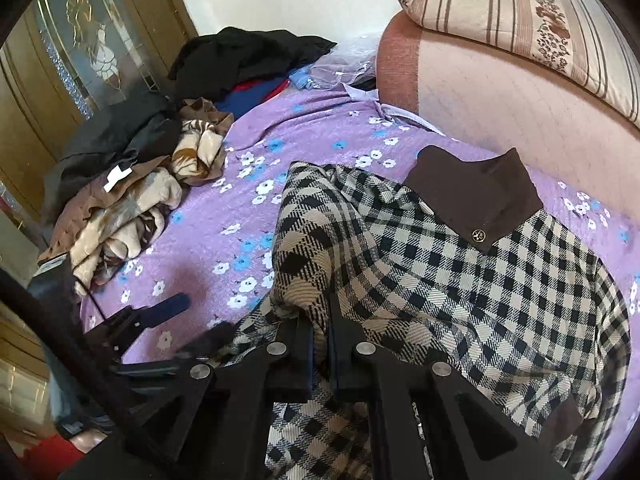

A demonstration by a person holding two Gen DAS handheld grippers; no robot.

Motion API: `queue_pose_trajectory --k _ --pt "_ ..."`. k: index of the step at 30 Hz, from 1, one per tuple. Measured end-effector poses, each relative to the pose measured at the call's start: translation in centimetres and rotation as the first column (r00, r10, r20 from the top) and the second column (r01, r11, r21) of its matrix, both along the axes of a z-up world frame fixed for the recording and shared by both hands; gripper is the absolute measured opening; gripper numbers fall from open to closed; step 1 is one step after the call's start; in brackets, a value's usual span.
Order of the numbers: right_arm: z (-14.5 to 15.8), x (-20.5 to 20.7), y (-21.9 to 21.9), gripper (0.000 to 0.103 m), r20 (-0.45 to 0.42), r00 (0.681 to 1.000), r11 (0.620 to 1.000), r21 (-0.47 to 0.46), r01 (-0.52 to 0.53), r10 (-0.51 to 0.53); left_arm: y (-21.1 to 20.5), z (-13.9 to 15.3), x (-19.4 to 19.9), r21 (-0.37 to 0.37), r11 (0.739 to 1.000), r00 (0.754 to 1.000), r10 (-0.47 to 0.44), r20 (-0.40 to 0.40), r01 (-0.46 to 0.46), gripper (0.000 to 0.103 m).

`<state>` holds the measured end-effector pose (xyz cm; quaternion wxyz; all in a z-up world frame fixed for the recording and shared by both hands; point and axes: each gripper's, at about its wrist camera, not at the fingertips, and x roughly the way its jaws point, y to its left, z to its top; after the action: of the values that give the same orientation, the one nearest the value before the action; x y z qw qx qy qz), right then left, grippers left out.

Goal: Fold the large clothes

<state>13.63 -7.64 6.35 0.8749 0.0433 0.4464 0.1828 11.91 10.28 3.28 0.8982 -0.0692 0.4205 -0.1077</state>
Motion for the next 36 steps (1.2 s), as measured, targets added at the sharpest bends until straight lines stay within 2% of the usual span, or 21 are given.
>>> queue_pose_trajectory --k 5,8,12,16,17,20,21,22,24,26,27,28,30,32,36 --pt "0.0 -0.3 0.8 0.006 -0.008 1.0 1.0 -0.011 -0.025 0.025 -2.3 0.2 0.5 0.024 1.0 0.998 0.018 0.053 -0.019 0.082" --pt "-0.3 -0.2 1.3 0.006 -0.014 0.999 0.999 -0.033 -0.034 0.034 -2.8 0.2 1.1 0.04 0.998 0.996 0.04 0.076 -0.043 0.082" --pt "-0.7 -0.2 1.9 0.006 -0.03 0.999 0.998 -0.038 -0.044 0.042 -2.0 -0.2 2.5 0.098 0.982 0.985 0.151 0.086 -0.159 0.083" --pt "-2.0 0.0 3.6 0.007 -0.059 0.995 0.995 -0.058 -0.082 0.079 0.6 -1.0 3.8 0.057 0.966 0.968 0.252 0.015 -0.252 0.086" --pt "-2.5 0.0 4.2 0.007 -0.064 0.994 0.994 -0.062 -0.09 0.086 1.2 -1.2 4.0 0.066 0.958 0.96 0.278 0.003 -0.278 0.086" --pt "-4.3 0.3 6.0 0.017 -0.084 0.992 0.994 -0.047 -0.094 0.09 3.2 -2.0 4.4 0.081 0.937 0.937 0.344 -0.057 -0.34 0.085" --pt "-4.9 0.4 6.3 0.026 -0.096 0.992 0.995 -0.037 -0.09 0.086 4.1 -2.6 4.6 0.068 0.93 0.925 0.366 -0.101 -0.361 0.085" --pt "-5.6 0.5 6.6 0.03 -0.115 0.99 0.996 -0.026 -0.082 0.079 4.7 -3.1 4.7 0.054 0.926 0.917 0.377 -0.132 -0.373 0.085" --pt "-6.3 0.1 6.2 0.03 -0.148 0.987 0.998 -0.001 -0.066 0.065 5.4 -3.5 4.6 0.034 0.926 0.913 0.377 -0.154 -0.376 0.085" --pt "-5.5 -0.9 4.9 0.031 -0.136 0.989 0.998 0.026 -0.051 0.054 5.1 -3.1 4.2 0.072 0.928 0.916 0.374 -0.149 -0.367 0.085" --pt "-4.7 -1.6 3.3 0.035 -0.117 0.993 0.999 0.036 -0.03 0.034 5.1 -2.9 3.9 0.081 0.926 0.915 0.376 -0.147 -0.368 0.085" --pt "-3.8 -2.3 1.4 0.044 -0.093 0.996 0.999 0.043 0.004 0.0 5.2 -2.8 3.6 0.087 0.924 0.913 0.382 -0.147 -0.372 0.085" --pt "-2.4 -3.4 -2.6 0.054 -0.054 0.994 0.994 0.044 0.098 -0.095 5.9 -2.4 2.7 0.105 0.91 0.899 0.413 -0.143 -0.401 0.085" --pt "-1.4 -4.8 -8.4 0.056 -0.023 0.968 0.968 0.039 0.249 -0.249 7.1 -1.7 2.1 0.086 0.9 0.89 0.435 -0.137 -0.426 0.085" --pt "-2.0 -7.3 -16.6 0.061 -0.02 0.896 0.895 0.016 0.445 -0.444 9.1 0.1 0.5 0.024 0.891 0.885 0.453 -0.112 -0.453 0.085"
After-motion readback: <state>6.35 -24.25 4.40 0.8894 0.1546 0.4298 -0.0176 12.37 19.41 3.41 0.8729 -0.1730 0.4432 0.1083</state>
